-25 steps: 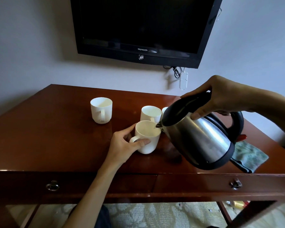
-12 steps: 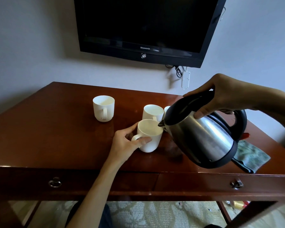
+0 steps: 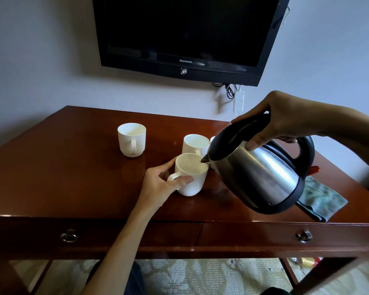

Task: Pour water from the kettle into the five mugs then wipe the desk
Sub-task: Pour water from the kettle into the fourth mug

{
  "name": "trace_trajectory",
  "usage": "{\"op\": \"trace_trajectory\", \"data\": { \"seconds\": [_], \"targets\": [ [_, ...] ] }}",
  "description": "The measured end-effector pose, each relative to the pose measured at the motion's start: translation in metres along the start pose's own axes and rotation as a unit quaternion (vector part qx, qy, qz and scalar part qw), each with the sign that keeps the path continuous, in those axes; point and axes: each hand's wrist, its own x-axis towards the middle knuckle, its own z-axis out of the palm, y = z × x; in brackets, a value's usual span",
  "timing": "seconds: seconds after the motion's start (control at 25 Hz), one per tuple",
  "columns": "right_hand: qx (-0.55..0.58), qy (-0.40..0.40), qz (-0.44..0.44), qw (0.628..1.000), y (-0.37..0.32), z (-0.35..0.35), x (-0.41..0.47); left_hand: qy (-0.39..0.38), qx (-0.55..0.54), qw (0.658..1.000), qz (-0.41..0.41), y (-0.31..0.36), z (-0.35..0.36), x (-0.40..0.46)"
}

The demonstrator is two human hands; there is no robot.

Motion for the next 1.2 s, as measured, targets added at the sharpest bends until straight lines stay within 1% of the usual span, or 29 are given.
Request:
{"op": "trace_trajectory", "data": {
  "seconds": [0.16, 0.44, 0.8, 1.2],
  "targets": [
    [-0.006, -0.006, -0.005, 1.000, -0.0005, -0.0015, 0.0019, -0.005, 0.012, 1.000, -0.006, 0.0015, -0.0012, -0.0016],
    [-0.023, -0.010, -0.010, 1.000, -0.0036, -0.0035, 0.0047, -0.002, -0.001, 1.000, -0.011, 0.0091, 0.0004, -0.0044],
    [-0.028, -0.009, -0.005, 1.000, -0.0028, -0.0030, 0.0044, 0.011, 0.013, 1.000, -0.009, 0.0053, -0.0005, -0.0042],
    [-0.035, 0.001, 0.004, 0.999, -0.0006, -0.0036, 0.0024, 0.003, 0.001, 1.000, -0.024, 0.0099, 0.0008, -0.0048]
  ]
}}
